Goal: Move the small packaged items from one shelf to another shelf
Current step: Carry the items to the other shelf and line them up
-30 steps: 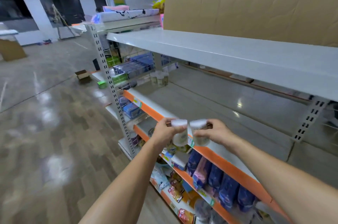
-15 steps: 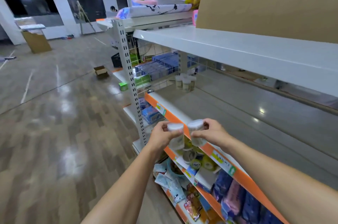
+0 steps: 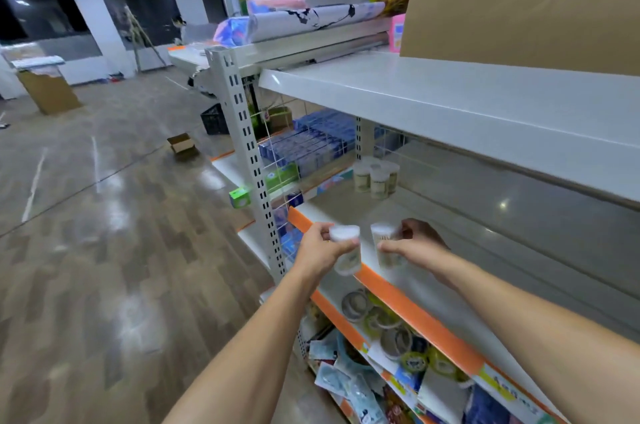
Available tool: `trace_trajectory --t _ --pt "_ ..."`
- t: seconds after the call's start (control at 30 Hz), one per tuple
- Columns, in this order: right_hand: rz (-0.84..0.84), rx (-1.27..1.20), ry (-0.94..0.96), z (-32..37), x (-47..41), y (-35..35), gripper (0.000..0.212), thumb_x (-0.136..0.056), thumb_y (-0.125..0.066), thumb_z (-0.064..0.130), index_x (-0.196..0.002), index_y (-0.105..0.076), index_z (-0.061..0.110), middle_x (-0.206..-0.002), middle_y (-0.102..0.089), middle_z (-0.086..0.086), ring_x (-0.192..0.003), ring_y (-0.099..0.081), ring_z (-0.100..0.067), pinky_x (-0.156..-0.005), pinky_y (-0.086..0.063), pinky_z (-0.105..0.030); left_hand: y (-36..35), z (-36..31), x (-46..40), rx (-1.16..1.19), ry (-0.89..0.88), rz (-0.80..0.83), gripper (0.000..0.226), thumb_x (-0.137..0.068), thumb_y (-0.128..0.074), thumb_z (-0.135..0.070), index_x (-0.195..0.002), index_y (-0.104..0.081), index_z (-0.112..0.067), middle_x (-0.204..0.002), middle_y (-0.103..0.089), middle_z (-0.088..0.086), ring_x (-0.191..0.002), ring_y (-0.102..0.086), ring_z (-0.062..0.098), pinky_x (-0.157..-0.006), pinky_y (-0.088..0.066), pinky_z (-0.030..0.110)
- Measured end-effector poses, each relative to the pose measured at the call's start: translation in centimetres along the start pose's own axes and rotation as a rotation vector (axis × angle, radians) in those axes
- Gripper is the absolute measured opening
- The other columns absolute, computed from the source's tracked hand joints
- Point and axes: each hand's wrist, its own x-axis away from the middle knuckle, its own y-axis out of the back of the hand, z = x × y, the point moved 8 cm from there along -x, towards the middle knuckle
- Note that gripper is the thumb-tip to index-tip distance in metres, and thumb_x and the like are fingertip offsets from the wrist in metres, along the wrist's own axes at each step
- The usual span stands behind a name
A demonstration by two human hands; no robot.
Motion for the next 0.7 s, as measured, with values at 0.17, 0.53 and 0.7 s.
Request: trace_trajectory --t 0.17,0.53,0.7 --pt "-0.059 -0.074 -0.010 0.6 -2.7 -0.4 0.049 -0.050 -0.083 0.054 -0.082 -0.062 0.024 -0.080 -0.069 0.009 -0.078 -0.066 -0.013 -0.063 -0.052 -0.030 0.4 -0.6 -4.5 -0.026 -0.019 -0.002 0.056 -0.073 -0.087 -0.027 -0.119 -0.056 -0.017 -0.115 -0.062 -0.002 -0.102 -0.064 0.017 -0.086 -0.056 0.035" --pt "-0.200 -0.143 -0.050 0.8 -9.2 -2.1 0.047 -0.067 -0.089 0.037 -0.107 -0.067 0.026 -0.100 -0.072 0.004 -0.094 -0.068 -0.018 -0.076 -0.054 -0.031 0.5 -0.7 -13.9 -0.102 -0.085 0.038 0.055 -0.074 -0.085 -0.034 -0.116 -0.051 -0.027 -0.109 -0.064 -0.011 -0.098 -0.062 0.006 -0.080 -0.049 0.023" --pt "-0.328 -0.172 -0.081 1.7 -12.0 -3.4 0.049 -0.068 -0.088 0.033 -0.111 -0.066 0.025 -0.099 -0.071 0.004 -0.088 -0.066 -0.014 -0.063 -0.047 -0.023 0.1 -2.0 -18.7 -0.146 -0.179 0.133 0.046 -0.077 -0.083 -0.016 -0.114 -0.056 -0.019 -0.099 -0.066 -0.009 -0.090 -0.064 0.009 -0.072 -0.048 0.010"
